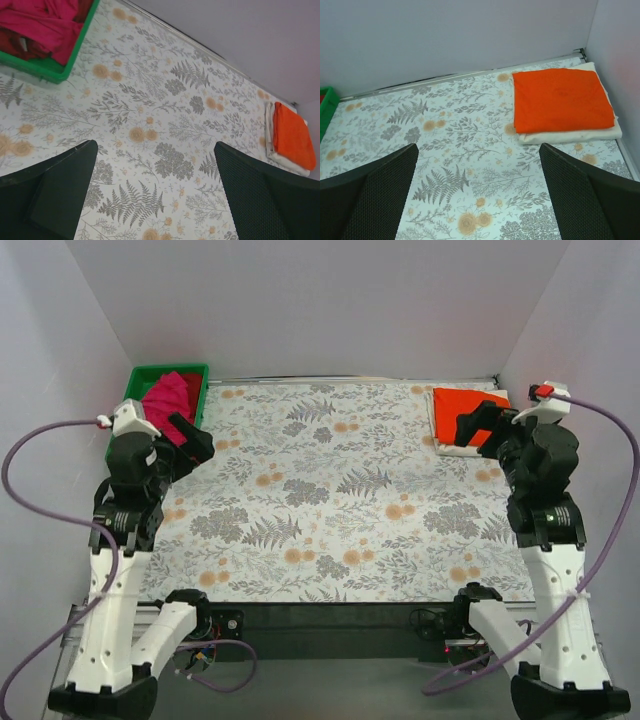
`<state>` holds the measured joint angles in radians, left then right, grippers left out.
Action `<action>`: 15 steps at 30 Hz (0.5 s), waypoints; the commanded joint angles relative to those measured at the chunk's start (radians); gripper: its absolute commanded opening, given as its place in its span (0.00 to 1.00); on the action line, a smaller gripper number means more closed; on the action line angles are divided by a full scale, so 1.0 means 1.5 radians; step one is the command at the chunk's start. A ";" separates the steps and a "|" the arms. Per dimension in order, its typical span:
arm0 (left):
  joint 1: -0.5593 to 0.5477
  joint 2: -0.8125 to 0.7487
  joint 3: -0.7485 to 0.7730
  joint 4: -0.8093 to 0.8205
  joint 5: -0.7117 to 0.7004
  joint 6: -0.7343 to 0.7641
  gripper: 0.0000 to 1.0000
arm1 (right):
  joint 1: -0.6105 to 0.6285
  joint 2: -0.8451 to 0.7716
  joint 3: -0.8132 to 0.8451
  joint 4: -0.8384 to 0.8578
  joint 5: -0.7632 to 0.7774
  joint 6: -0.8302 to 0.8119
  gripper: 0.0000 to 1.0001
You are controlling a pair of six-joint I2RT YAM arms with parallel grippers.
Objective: Fold and stack the t-shirts
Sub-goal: Neatly place the folded tshirt to the corner
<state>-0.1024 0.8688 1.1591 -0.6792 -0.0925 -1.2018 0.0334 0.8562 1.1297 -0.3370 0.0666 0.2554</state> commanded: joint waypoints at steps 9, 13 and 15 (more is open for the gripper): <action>-0.006 -0.216 -0.044 -0.113 -0.241 -0.071 0.98 | 0.152 -0.165 -0.122 -0.044 0.192 -0.062 0.98; -0.007 -0.218 -0.083 -0.120 -0.270 -0.089 0.98 | 0.158 -0.170 -0.124 -0.041 0.191 -0.064 0.98; -0.008 -0.209 -0.097 -0.115 -0.268 -0.100 0.98 | 0.159 -0.174 -0.136 -0.034 0.190 -0.063 0.98</action>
<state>-0.1089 0.5167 1.0504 -0.8181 -0.4320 -1.3148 0.2642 0.6079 0.9382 -0.4236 0.3149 0.1757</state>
